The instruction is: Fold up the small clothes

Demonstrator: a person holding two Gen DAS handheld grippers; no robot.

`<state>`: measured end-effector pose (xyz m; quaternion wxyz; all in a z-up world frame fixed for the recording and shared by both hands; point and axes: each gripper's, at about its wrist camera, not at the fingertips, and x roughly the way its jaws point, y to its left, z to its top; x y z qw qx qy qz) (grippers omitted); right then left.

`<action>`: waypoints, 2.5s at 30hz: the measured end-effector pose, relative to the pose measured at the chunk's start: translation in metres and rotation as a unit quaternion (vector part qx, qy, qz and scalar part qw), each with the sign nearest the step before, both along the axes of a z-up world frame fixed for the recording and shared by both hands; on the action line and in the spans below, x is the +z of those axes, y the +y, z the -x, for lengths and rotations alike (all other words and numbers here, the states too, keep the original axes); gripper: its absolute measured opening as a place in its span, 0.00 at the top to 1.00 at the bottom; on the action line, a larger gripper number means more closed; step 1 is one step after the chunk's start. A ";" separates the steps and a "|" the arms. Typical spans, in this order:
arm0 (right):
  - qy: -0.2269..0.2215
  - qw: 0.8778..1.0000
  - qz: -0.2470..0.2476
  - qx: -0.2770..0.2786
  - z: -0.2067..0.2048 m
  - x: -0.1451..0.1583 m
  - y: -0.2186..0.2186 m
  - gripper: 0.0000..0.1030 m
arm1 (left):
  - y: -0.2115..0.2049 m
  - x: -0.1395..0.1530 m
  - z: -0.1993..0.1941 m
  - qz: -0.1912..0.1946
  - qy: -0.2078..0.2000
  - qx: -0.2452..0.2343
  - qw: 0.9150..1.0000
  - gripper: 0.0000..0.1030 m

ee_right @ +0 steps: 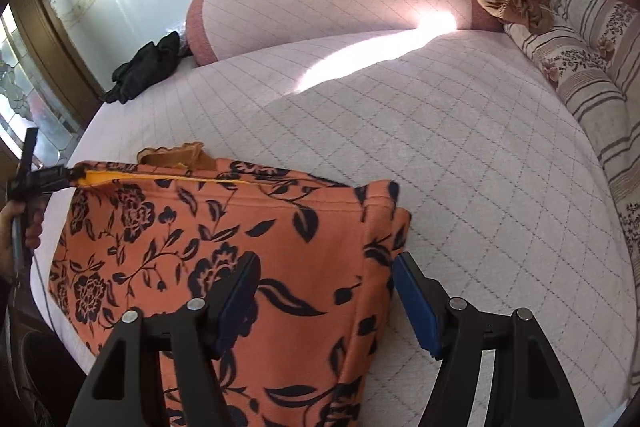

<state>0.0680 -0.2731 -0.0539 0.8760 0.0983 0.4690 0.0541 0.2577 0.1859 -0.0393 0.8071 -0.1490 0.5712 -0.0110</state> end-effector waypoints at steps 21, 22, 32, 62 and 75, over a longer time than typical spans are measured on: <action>-0.004 0.998 -0.060 -0.009 0.025 -0.005 0.025 0.30 | 0.017 0.026 0.169 0.020 -0.043 -0.142 0.989 0.27; -0.004 0.998 -0.065 -0.008 0.030 -0.006 0.028 0.30 | 0.012 0.022 0.179 0.026 -0.043 -0.149 0.988 0.27; -0.012 0.996 -0.083 -0.022 0.069 -0.004 0.033 0.30 | 0.007 0.004 0.195 0.036 -0.048 -0.130 0.990 0.56; -0.024 0.990 -0.137 -0.035 0.072 -0.004 0.015 0.28 | 0.008 0.030 0.172 0.019 -0.086 -0.081 0.993 0.87; 0.051 0.971 -0.234 0.000 -0.049 -0.033 0.002 0.26 | -0.043 -0.019 0.059 -0.076 -0.052 -0.090 0.992 0.52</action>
